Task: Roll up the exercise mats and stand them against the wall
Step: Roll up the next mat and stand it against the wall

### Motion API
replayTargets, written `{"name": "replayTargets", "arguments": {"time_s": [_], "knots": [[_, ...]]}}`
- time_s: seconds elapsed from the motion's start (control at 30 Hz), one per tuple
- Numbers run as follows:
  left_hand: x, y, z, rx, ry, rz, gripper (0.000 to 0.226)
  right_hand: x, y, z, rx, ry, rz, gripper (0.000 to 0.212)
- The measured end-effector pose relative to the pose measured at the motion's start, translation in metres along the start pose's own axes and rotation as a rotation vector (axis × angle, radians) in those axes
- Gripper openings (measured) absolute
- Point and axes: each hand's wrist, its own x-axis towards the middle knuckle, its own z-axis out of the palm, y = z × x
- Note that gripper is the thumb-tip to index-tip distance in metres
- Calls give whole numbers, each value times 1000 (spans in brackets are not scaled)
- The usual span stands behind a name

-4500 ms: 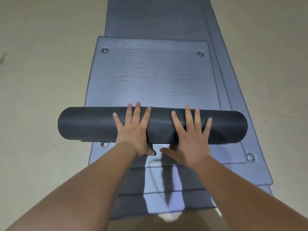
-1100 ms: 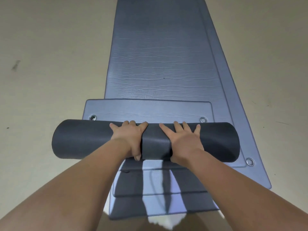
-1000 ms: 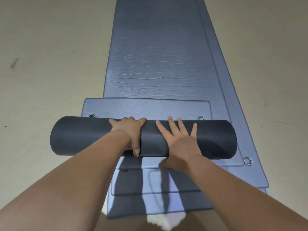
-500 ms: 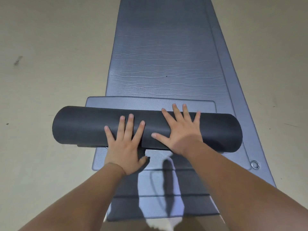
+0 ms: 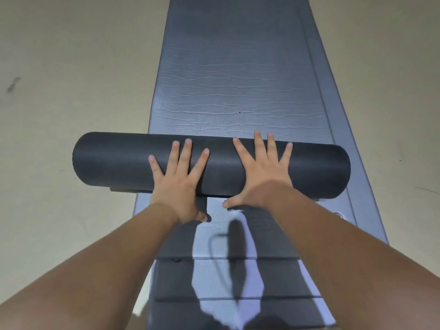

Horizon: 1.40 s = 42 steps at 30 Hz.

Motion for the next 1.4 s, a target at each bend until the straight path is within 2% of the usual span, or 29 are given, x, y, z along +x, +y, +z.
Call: {"name": "replayTargets", "arguments": {"time_s": [0.17, 0.3, 0.57, 0.73, 0.93, 1.07, 1.2, 1.27, 1.33, 1.4], "knots": [[39, -1, -9, 1, -26, -48, 165, 34, 8, -9, -62, 42, -59, 163], [63, -6, -9, 12, -10, -54, 158, 55, 20, -8, -198, 65, -326, 164], [105, -23, -34, -2, -101, 24, 152, 97, 21, -38, -93, -105, -311, 166], [106, -31, -44, 59, -143, 149, 141, 80, 14, -38, 11, -158, -239, 153], [83, -42, -56, 187, -263, 428, 139, 3, -25, -15, 224, -275, -34, 150], [53, -46, -48, 273, -227, 546, 140, -49, -64, 11, 209, -227, 86, 147], [15, -51, -26, 200, -100, 413, 123, -53, -71, 17, 239, -194, 124, 149], [-7, -48, -17, -5, -64, 233, 111, -46, -55, 14, 339, -201, 89, 149], [-31, -37, -10, -250, -11, 62, 97, -42, -40, 7, 402, -242, 36, 139], [-49, -21, -5, -517, 153, -131, 87, -38, -31, 2, 447, -279, 10, 128]]}}
